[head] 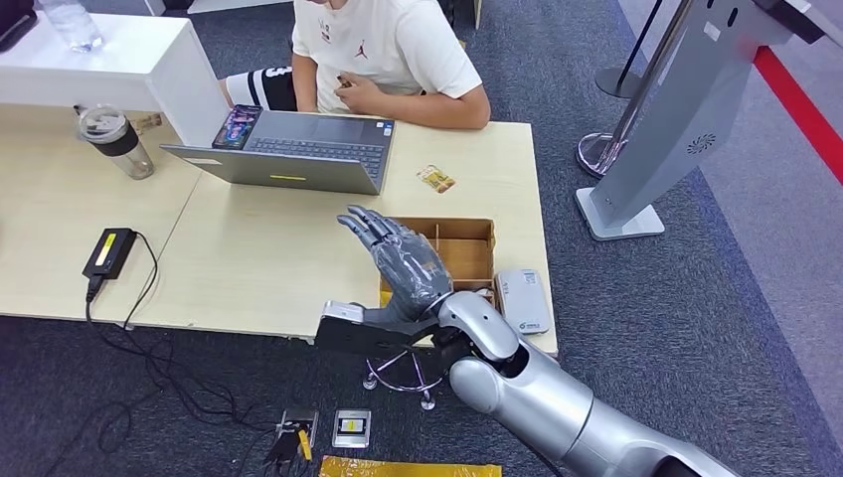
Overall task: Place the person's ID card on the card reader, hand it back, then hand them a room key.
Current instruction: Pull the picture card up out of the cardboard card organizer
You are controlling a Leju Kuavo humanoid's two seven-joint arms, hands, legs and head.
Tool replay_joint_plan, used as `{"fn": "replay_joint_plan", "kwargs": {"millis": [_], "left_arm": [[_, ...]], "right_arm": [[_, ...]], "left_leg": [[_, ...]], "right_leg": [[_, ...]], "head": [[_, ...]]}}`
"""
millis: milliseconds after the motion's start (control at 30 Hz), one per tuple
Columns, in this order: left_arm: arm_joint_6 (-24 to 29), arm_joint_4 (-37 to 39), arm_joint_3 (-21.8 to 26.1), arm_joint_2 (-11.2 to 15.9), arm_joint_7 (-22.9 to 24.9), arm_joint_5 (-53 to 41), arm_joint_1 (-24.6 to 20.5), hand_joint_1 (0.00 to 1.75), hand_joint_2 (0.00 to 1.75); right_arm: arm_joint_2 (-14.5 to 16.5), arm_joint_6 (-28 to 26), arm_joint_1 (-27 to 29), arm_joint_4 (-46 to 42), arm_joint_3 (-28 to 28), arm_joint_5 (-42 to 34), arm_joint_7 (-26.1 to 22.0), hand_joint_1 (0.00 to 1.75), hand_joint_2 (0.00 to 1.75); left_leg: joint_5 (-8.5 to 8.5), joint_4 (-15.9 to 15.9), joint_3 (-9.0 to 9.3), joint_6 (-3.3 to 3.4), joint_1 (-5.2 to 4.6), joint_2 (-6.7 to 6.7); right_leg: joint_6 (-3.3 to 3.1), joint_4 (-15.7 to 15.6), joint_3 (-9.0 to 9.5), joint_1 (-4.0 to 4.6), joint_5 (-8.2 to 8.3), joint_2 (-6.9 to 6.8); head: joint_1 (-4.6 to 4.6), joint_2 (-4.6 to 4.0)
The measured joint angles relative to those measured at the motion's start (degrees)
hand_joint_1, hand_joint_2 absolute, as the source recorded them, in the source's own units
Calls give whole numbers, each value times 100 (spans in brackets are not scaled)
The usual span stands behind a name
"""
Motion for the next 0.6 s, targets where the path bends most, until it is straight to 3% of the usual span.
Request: {"fn": "replay_joint_plan", "kwargs": {"millis": [600], "left_arm": [[132,101,40,155,-717,-33,419,0,175]], "right_arm": [[-484,-3,250,-81,-486,573,463,0,175]], "left_leg": [[-1,0,0,1,0,1]], "right_leg": [[0,0,0,1,0,3]], "head": [[0,0]]}}
